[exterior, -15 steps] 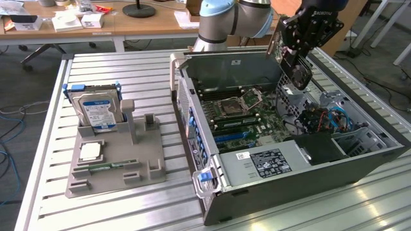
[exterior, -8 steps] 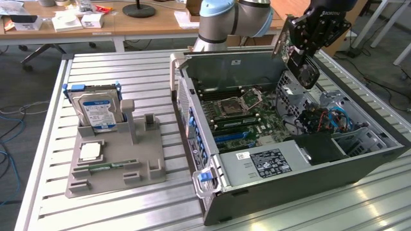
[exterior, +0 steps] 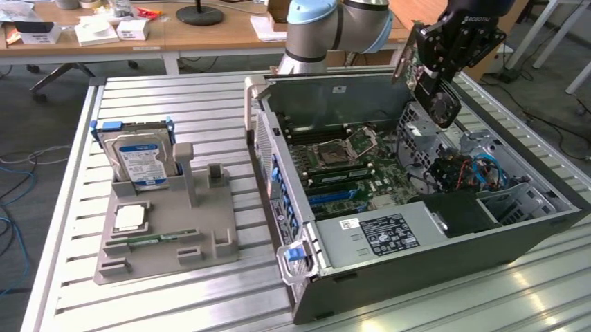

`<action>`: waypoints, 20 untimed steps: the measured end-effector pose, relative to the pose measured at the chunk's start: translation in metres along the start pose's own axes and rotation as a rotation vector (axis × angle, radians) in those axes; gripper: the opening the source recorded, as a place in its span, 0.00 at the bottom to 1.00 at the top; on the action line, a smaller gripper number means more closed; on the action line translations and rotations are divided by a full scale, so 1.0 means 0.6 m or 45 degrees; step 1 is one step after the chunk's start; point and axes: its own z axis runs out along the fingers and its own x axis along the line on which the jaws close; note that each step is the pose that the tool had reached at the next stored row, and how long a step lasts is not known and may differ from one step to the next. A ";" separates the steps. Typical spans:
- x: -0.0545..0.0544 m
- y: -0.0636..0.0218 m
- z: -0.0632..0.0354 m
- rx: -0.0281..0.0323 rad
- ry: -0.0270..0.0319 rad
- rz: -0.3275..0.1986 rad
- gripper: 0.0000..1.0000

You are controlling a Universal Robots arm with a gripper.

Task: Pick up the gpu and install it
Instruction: 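Insert the gpu into the slot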

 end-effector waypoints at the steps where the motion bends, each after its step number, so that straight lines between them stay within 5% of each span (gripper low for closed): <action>1: 0.000 0.000 0.000 0.0000 0.0000 0.000 0.26; 10: 0.000 0.000 0.000 0.0021 0.0003 -0.014 0.26; 20: 0.000 0.000 0.000 0.0013 0.0085 -0.238 0.26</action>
